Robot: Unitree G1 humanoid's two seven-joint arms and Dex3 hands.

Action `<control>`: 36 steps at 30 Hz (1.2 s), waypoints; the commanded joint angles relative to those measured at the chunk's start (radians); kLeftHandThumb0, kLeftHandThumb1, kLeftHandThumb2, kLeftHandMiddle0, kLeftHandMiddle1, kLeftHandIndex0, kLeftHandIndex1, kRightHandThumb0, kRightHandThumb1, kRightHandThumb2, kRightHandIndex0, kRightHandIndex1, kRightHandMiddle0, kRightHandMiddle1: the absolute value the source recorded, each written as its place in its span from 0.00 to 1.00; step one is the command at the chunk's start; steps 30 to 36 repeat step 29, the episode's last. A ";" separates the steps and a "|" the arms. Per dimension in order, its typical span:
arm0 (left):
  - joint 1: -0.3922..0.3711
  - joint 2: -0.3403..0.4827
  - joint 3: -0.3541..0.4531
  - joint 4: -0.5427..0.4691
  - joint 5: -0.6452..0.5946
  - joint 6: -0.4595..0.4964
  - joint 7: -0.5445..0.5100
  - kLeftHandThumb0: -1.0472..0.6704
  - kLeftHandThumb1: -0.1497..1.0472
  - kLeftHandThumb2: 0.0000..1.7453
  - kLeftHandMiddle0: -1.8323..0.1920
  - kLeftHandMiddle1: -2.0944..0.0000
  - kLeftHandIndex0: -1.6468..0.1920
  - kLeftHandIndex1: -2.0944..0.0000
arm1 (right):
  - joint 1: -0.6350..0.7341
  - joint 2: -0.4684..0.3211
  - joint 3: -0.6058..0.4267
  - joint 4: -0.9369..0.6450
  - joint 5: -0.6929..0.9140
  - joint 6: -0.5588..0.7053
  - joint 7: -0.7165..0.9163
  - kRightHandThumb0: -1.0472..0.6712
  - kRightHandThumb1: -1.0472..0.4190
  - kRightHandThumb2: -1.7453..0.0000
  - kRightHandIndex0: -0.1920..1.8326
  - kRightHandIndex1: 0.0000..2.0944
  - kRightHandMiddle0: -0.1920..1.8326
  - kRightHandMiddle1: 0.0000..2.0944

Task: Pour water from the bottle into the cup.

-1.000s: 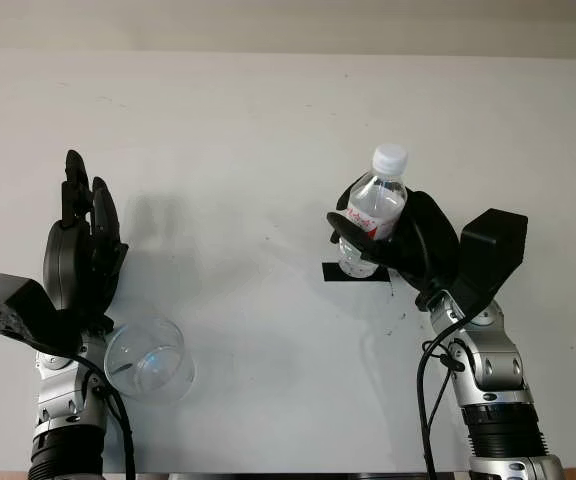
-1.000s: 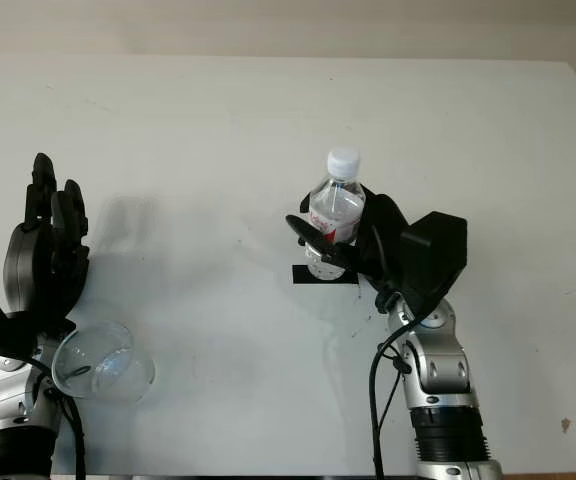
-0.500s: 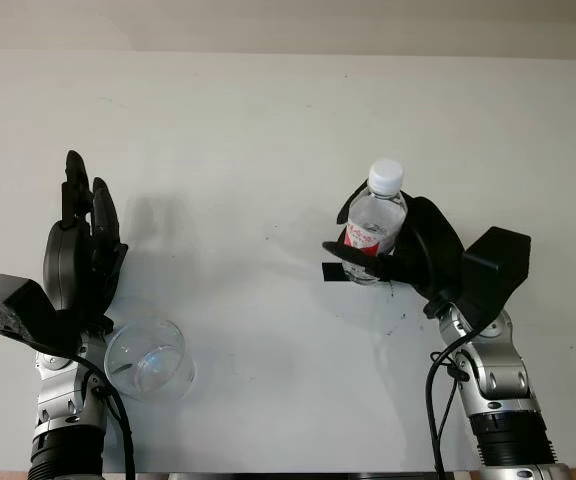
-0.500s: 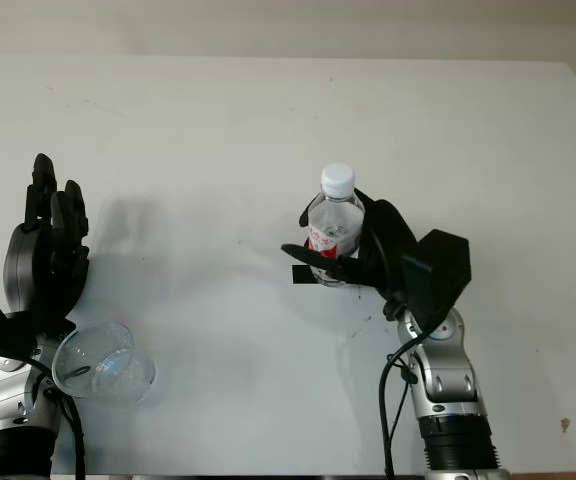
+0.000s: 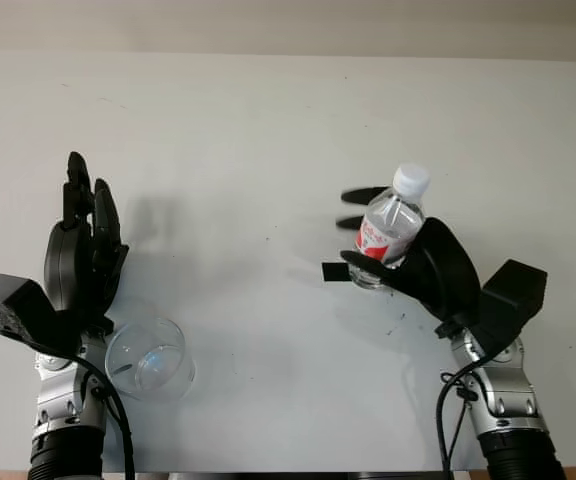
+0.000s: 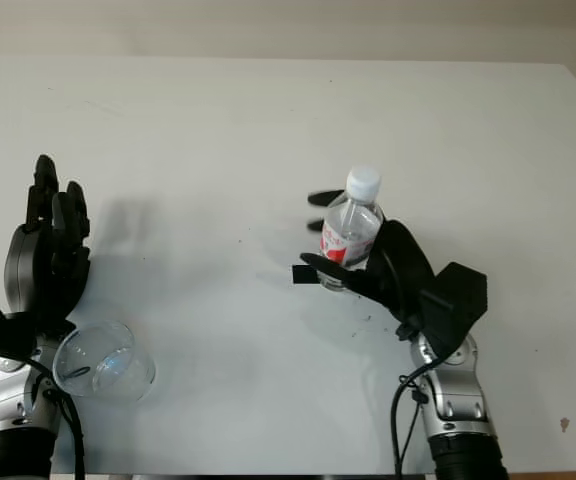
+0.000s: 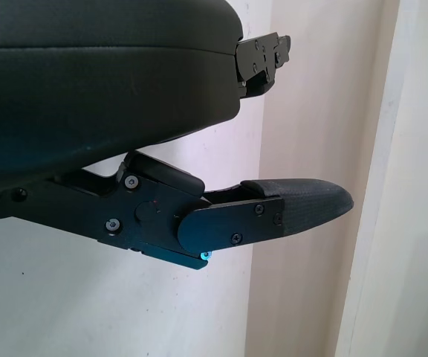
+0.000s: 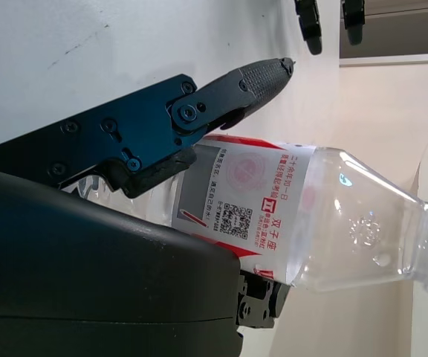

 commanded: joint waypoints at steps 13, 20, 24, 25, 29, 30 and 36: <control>0.023 -0.007 0.001 0.014 0.002 0.000 0.002 0.18 1.00 0.31 1.00 1.00 1.00 1.00 | 0.002 -0.029 -0.026 0.065 -0.011 -0.163 0.011 0.11 0.10 0.97 0.00 0.00 0.00 0.00; 0.020 -0.003 0.003 0.023 0.000 -0.004 -0.005 0.18 1.00 0.31 1.00 1.00 1.00 1.00 | 0.009 -0.037 -0.033 0.052 0.003 -0.208 0.023 0.10 0.10 0.97 0.00 0.00 0.00 0.00; 0.018 -0.001 0.003 0.025 0.010 -0.007 0.006 0.17 1.00 0.31 1.00 1.00 1.00 1.00 | 0.028 -0.036 -0.037 0.039 0.009 -0.243 0.027 0.10 0.10 0.97 0.00 0.00 0.00 0.00; 0.018 -0.001 0.004 0.026 0.011 -0.007 0.007 0.17 1.00 0.31 1.00 1.00 1.00 0.99 | 0.033 -0.035 -0.037 0.036 0.007 -0.253 0.026 0.10 0.09 0.97 0.00 0.00 0.00 0.00; 0.020 0.000 0.004 0.025 0.014 -0.009 0.008 0.17 1.00 0.31 1.00 0.99 1.00 0.99 | 0.049 -0.032 -0.035 0.037 0.003 -0.284 0.021 0.11 0.08 0.96 0.00 0.00 0.00 0.00; 0.020 0.000 0.004 0.025 0.014 -0.009 0.008 0.17 1.00 0.31 1.00 0.99 1.00 0.99 | 0.049 -0.032 -0.035 0.037 0.003 -0.284 0.021 0.11 0.08 0.96 0.00 0.00 0.00 0.00; 0.020 0.000 0.004 0.025 0.014 -0.009 0.008 0.17 1.00 0.31 1.00 0.99 1.00 0.99 | 0.049 -0.032 -0.035 0.037 0.003 -0.284 0.021 0.11 0.08 0.96 0.00 0.00 0.00 0.00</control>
